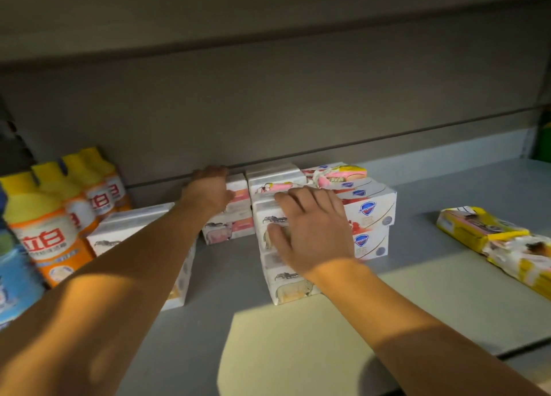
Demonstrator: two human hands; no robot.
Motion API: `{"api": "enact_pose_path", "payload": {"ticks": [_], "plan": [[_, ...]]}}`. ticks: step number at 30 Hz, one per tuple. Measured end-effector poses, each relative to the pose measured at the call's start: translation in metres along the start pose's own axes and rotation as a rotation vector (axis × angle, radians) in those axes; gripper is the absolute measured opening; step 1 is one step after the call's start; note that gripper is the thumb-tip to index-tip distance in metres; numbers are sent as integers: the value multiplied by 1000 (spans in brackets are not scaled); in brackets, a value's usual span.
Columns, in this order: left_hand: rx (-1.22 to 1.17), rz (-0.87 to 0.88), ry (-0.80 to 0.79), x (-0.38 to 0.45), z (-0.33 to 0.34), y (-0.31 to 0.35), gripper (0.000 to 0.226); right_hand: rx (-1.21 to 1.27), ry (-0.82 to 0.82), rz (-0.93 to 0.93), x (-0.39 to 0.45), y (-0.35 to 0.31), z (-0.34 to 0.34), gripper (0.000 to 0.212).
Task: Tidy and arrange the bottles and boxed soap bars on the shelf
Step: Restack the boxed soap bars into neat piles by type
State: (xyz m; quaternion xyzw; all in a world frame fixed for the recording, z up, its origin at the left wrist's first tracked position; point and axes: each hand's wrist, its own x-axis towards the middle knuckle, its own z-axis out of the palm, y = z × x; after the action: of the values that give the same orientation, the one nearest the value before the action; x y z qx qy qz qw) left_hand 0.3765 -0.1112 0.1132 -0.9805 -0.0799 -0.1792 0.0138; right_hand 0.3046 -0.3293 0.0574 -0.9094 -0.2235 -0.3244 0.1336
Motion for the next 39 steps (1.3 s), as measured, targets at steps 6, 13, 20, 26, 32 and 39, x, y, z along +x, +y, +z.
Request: {"api": "enact_pose_path", "payload": {"ticks": [6,13,20,26,32,39], "plan": [[-52,45,243,-36,-36,7,49,11,-28,1,1,-1,-2,56],[-511,67,321,-137,-80,-20,33,-78,-100,37,4,-11,-19,53],[-1004,29,130,-205,-67,-60,23,943,-71,61,-18,-87,-34,42],[-1117,-54,19,-221,-49,-89,16,1297,-344,146,-31,-130,-8,38],[-1548,-256,-71,-234,-18,-106,24,1406,-309,378,-45,-143,8,34],[-1655,-219,-102,-247,8,-118,25,1459,-431,372,-53,-135,17,39]]}}
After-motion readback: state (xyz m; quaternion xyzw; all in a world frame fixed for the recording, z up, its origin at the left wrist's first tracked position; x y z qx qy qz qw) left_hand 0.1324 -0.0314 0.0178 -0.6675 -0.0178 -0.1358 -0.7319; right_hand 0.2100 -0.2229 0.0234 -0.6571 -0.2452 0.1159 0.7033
